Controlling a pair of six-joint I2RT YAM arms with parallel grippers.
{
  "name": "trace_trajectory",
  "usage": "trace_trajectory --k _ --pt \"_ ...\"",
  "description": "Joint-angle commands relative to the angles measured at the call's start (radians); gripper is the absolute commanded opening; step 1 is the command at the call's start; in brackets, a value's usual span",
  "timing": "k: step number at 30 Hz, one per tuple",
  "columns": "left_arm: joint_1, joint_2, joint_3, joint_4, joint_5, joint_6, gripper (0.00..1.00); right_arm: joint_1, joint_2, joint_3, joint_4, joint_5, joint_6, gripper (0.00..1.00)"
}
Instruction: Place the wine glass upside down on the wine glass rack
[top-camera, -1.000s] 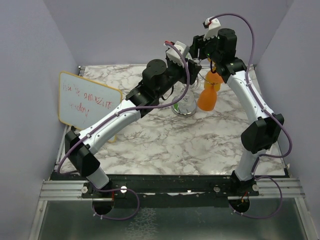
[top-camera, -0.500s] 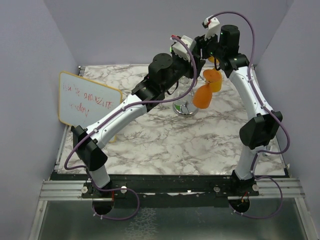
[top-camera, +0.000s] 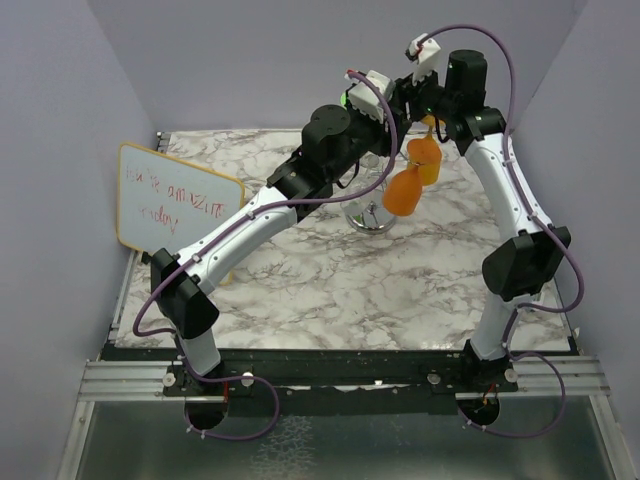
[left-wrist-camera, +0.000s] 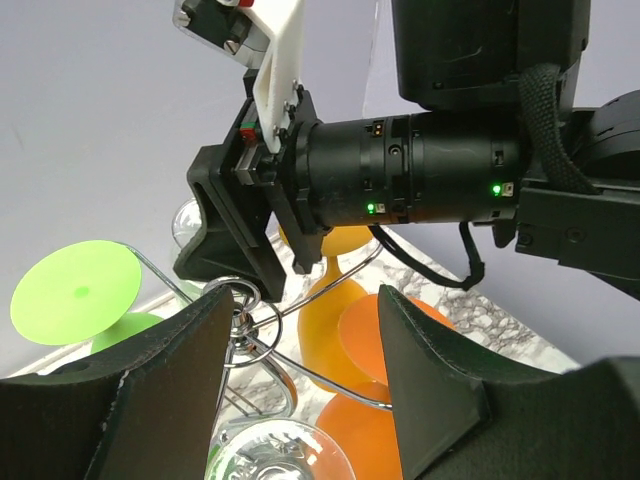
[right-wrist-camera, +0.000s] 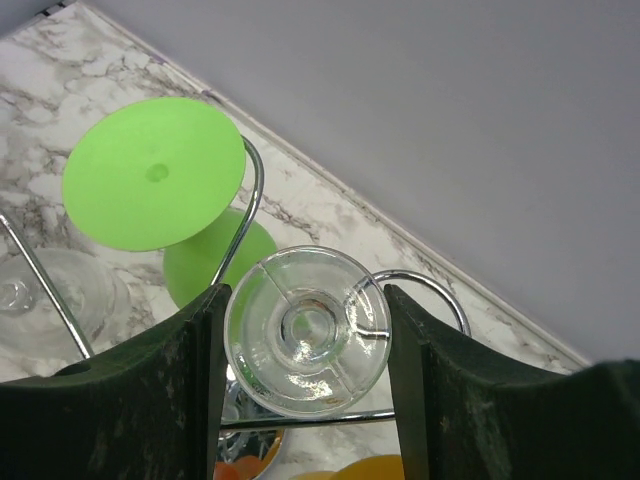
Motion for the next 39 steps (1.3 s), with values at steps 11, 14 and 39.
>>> trace_trajectory --k 11,14,39 --pt "0.003 0.001 0.030 -0.022 -0.005 0.011 0.61 -0.055 -0.061 -0.002 -0.090 -0.034 -0.095 0.01" --pt "0.003 -0.011 0.018 -0.018 -0.004 0.011 0.61 -0.061 -0.069 -0.011 -0.069 -0.013 -0.090 0.01" --pt "0.004 -0.131 -0.089 0.024 0.015 -0.001 0.62 -0.077 -0.099 -0.042 0.084 0.126 -0.026 0.01"
